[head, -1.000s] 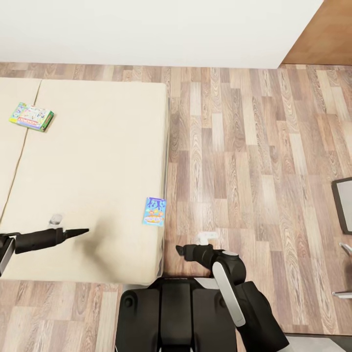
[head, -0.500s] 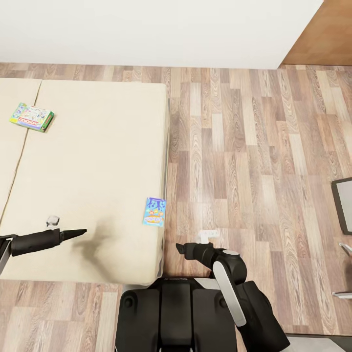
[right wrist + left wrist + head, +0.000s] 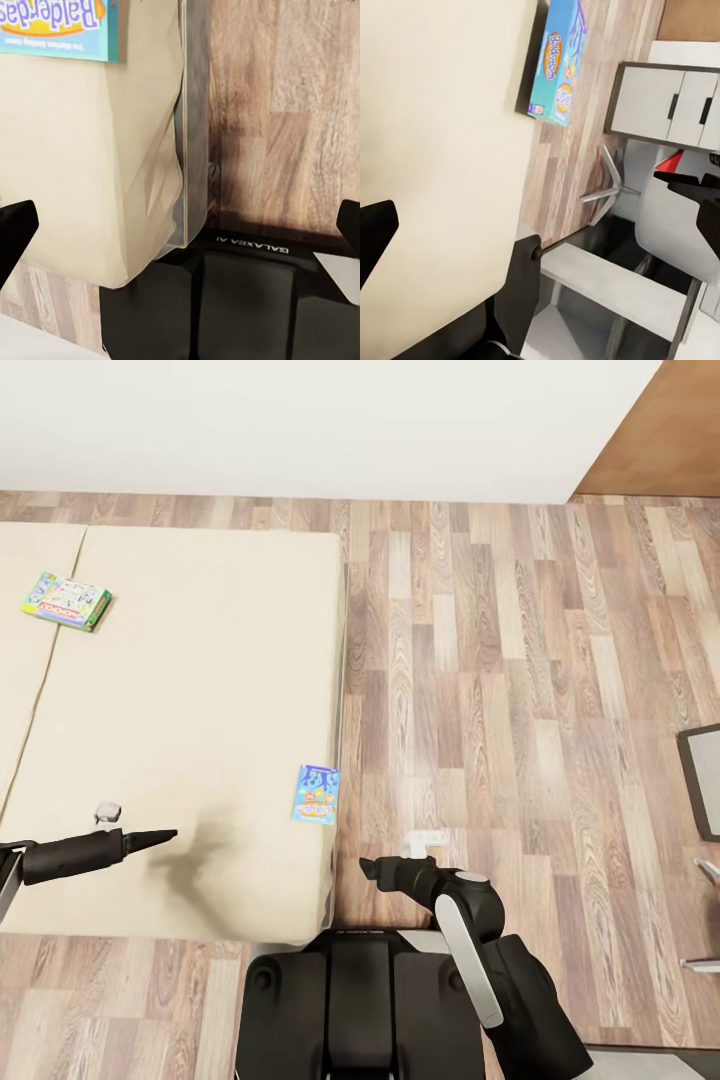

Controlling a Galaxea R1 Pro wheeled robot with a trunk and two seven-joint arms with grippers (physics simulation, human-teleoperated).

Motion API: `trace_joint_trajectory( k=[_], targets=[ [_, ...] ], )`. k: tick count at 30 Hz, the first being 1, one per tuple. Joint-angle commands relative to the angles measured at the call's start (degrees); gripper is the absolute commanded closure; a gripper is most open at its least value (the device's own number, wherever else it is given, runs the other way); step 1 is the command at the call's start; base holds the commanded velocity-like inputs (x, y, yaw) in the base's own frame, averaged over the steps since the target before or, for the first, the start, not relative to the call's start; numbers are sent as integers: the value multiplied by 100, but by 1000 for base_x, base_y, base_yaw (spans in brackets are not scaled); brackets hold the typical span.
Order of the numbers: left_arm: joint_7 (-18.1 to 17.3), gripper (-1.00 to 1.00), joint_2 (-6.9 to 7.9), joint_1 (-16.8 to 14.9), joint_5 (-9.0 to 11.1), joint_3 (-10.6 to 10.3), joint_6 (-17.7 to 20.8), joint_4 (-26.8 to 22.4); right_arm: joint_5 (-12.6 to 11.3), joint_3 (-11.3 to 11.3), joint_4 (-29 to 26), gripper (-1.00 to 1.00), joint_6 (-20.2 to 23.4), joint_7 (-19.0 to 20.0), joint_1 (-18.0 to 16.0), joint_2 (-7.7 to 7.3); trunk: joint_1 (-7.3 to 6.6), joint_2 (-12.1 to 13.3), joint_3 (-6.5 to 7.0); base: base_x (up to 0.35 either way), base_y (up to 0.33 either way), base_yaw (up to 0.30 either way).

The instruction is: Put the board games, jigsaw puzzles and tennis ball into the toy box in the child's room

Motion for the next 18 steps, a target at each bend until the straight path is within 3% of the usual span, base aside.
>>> trace_joint_trajectory(
  k=[1, 18],
  targets=[
    [-34, -100, -1, -2, -28, 15, 60, -1, -59, 5, -6, -100, 20, -58, -3, 0, 4, -9, 2, 0, 0, 0],
    [-31, -100, -1, 7, -31, 17, 44, -1, -59, -10, 2, -100, -101, -47, 0, -8, 4, -9, 158, 0, 0, 0]
  ],
)
